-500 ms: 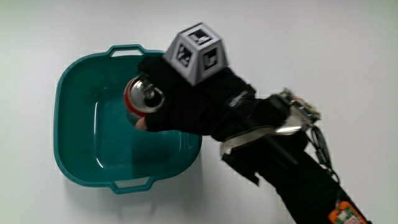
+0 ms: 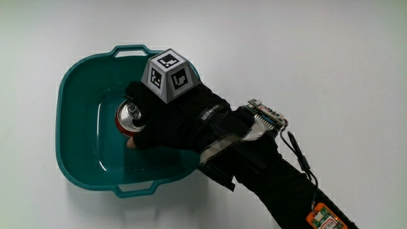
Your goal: Place cola into plate
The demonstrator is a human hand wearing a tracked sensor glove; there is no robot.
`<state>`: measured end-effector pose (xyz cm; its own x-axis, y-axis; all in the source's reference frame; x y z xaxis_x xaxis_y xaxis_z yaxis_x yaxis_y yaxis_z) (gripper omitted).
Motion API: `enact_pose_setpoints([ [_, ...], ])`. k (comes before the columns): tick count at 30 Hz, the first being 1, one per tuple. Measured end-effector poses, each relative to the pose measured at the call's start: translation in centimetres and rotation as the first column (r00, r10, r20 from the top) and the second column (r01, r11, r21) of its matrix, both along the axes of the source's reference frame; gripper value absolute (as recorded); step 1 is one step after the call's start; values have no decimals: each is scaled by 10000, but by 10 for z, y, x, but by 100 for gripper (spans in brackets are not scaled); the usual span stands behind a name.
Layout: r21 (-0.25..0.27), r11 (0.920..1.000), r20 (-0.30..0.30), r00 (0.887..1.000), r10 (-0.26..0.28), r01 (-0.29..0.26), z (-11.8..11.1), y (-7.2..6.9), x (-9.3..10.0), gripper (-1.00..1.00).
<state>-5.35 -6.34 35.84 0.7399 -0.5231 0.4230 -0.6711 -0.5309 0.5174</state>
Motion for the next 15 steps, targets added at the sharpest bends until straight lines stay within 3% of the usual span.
enact_pose_setpoints([
  [2,-172,9998,-140,9999,-97,94,5,0,-1,0],
  [3,-137,9999,44,10000,30,-29,3,1,-1,0],
  [4,98,9999,-203,9998,29,-27,4,1,-2,0],
  [5,-83,10000,-389,9992,-34,31,5,1,-3,0],
  [7,-284,9994,-204,9996,-218,212,1,2,-4,0],
  [13,-1047,9935,-610,9969,-501,436,12,4,-5,-35],
  [15,-1021,9939,-514,9976,-465,411,12,4,-3,-47],
])
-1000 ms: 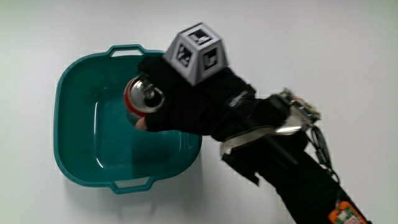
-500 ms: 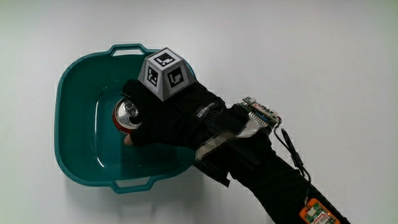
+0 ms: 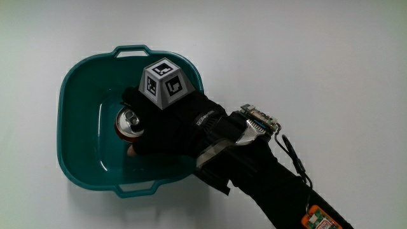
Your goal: Place cola into plate
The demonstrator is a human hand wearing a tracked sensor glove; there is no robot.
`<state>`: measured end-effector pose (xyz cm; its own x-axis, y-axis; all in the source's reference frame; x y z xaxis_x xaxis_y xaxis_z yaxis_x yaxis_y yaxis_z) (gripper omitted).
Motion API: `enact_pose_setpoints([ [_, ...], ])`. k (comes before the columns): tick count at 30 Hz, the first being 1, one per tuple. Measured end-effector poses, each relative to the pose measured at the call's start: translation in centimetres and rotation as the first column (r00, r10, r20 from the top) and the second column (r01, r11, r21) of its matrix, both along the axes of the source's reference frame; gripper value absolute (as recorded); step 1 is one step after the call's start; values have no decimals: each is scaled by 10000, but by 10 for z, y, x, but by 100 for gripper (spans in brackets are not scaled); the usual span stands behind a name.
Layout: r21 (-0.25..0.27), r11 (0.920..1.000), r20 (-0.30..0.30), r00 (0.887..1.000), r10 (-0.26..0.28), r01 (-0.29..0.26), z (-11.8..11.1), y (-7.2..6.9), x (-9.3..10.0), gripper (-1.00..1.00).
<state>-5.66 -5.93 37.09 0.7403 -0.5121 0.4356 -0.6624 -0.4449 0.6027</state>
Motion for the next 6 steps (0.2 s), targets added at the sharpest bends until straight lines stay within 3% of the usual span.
enact_pose_setpoints([
  [5,-329,9993,-123,9998,153,-157,6,0,8,-76],
  [6,-502,9986,111,9998,144,-139,5,0,10,-82],
])
